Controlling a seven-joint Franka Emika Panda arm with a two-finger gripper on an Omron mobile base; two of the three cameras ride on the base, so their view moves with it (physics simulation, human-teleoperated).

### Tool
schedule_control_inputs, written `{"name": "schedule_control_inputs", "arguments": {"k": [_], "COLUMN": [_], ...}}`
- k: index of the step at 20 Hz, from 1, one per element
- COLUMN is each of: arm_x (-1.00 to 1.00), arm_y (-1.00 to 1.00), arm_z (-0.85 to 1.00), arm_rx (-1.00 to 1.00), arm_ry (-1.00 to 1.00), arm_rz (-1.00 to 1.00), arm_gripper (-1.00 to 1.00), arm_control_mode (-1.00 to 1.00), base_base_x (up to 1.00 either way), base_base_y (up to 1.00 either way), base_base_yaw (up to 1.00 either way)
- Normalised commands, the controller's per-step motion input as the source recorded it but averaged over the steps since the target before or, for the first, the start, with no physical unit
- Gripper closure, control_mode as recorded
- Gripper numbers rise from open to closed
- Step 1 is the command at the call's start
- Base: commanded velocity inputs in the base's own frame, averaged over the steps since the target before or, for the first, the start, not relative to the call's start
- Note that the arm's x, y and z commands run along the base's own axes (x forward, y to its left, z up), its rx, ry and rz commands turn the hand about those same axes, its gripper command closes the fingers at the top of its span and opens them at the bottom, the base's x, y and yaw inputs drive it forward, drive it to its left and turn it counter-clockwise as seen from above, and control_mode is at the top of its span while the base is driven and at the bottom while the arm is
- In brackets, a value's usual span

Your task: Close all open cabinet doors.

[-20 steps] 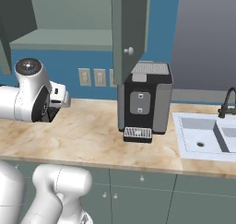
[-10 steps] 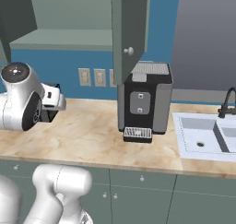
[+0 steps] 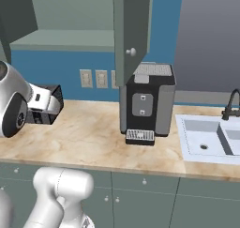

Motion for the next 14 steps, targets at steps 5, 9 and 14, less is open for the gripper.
{"name": "schedule_control_inputs", "arguments": {"k": [5, 9, 14], "arm_x": [-0.38, -0.45, -0.46], "arm_y": [-0.09, -0.05, -0.03], "arm_z": [0.21, 0.12, 0.11], "arm_rx": [0.08, 0.16, 0.21], "arm_ry": [0.0, 0.0, -0.01], "arm_rz": [-0.1, -0.08, -0.04], "arm_gripper": [-1.0, -1.0, -1.0], "arm_control_mode": [-1.0, -1.0, -1.0], "base_base_x": [0.0, 0.0, 0.0], "base_base_y": [0.0, 0.0, 0.0], "base_base_yaw": [0.0, 0.0, 0.0]}}
